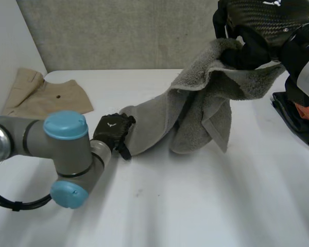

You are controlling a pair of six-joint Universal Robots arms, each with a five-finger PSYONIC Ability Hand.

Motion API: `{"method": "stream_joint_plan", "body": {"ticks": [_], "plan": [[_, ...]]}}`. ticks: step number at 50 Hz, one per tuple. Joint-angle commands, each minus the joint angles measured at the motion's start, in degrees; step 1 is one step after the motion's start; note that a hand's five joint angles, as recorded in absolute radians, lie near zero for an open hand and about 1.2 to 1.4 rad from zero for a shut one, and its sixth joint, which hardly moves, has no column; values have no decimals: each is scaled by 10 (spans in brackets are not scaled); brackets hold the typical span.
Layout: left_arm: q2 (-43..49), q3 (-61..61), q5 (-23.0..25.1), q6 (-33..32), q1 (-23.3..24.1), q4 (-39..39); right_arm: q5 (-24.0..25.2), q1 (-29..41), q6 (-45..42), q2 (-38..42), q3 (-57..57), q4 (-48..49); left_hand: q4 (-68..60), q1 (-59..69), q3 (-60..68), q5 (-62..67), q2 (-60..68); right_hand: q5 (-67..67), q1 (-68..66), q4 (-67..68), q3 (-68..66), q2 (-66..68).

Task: Fold the laundry.

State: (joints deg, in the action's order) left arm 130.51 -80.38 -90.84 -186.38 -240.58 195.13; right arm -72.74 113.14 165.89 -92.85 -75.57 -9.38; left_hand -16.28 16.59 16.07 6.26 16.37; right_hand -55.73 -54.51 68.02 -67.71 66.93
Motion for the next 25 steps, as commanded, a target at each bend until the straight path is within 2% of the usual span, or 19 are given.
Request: {"method": "stream_joint_plan", "body": {"ticks": [1, 4, 8, 14, 17, 23, 25], "plan": [[52, 44, -17, -1, 12, 11, -2, -7, 5, -10, -6, -3, -248, 245, 250, 248, 247, -143, -255, 120, -123, 131], [56, 51, -18, 0, 11, 20, -2, -8, 8, -15, -9, -5, -358, 355, 360, 358, 357, -143, -255, 120, -123, 131], [56, 51, -17, 0, 7, 31, -2, -8, 8, -21, -14, -5, -363, 360, 365, 363, 362, -143, -255, 120, -123, 131], [36, 30, -14, 3, 14, 14, 3, -7, 7, -21, -20, -5, -156, 153, 159, 157, 156, -143, -255, 120, -123, 131], [-22, -3, -10, 2, 14, -20, 5, -11, 7, -20, -20, -5, -66, 63, 68, 66, 65, -143, -255, 120, -123, 131], [-70, -43, 3, 13, 17, -55, 7, -8, 7, -21, -17, -4, -35, 32, 37, 35, 34, -143, -255, 120, -123, 131], [-81, -58, 3, 36, 26, -58, 6, -7, 8, -21, -14, -4, -35, 32, 37, 35, 34, -143, -255, 120, -123, 131]]}}
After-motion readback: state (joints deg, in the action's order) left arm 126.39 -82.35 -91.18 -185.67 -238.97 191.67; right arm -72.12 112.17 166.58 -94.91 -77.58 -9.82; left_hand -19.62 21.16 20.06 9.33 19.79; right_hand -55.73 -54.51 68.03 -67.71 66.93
